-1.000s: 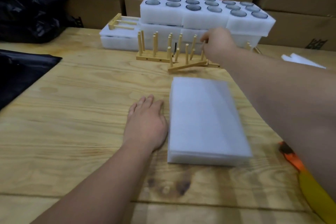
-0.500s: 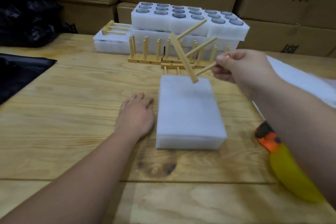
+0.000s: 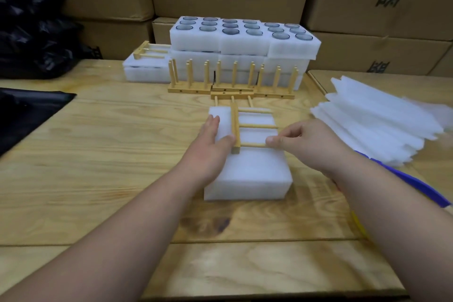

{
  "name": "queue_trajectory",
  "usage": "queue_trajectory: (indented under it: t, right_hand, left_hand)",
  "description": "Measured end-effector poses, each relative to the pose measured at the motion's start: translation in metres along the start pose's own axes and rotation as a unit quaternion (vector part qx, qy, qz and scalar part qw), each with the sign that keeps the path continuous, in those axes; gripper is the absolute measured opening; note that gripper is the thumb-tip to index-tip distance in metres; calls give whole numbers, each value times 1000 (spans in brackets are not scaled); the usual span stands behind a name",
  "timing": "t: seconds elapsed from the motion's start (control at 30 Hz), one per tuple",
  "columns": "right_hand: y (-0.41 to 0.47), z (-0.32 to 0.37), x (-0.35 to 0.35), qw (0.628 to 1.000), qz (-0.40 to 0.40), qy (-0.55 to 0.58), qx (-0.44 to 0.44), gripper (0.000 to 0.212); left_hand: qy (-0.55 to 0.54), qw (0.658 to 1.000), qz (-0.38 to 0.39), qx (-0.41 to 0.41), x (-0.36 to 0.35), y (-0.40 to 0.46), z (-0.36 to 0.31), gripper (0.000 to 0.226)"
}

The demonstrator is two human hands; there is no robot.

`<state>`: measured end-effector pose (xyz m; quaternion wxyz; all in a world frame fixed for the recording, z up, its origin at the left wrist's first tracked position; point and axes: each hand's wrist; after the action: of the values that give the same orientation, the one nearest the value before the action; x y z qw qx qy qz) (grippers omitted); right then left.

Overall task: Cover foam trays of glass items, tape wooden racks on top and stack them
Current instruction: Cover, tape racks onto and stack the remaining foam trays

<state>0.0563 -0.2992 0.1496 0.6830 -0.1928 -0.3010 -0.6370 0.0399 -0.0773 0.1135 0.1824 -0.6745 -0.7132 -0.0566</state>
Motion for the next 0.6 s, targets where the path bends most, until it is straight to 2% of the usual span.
queue_trajectory:
  t: [0.07,0.13,0.17,0.27,0.43,0.6]
  right_hand:
    - [4,1,-1,997,-33,-55,46,23]
    - [11,6,-3,987,-73,-82,114,7]
    - [16,8,-5,984,-69,-95,138,14]
    - [35,13,-10,978,7,-160,137,28]
    - [50,23,-15,958,107,-210,163,23]
    - [43,23,-22,951,113,-197,211,17]
  left_hand:
    - [-18,1000,-19,-1,-2,-1,2,63]
    - [-66,997,-40,15,-2,-1,3,58]
    - [-93,994,-47,28,-2,-2,3,57]
    - [-138,987,-53,57,-4,-4,3,56]
    - [-164,982,-48,76,-3,-4,2,57]
    - [-183,979,-39,79,-3,-1,3,56]
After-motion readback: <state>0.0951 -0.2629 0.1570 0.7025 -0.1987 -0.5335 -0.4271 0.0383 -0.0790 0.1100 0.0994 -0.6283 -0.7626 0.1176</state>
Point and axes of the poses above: each hand's wrist, its own y-axis towards the middle knuckle, its own x-axis out of the back of the hand, z = x × y, and after that the axes turned 9 degrees about x, right-handed
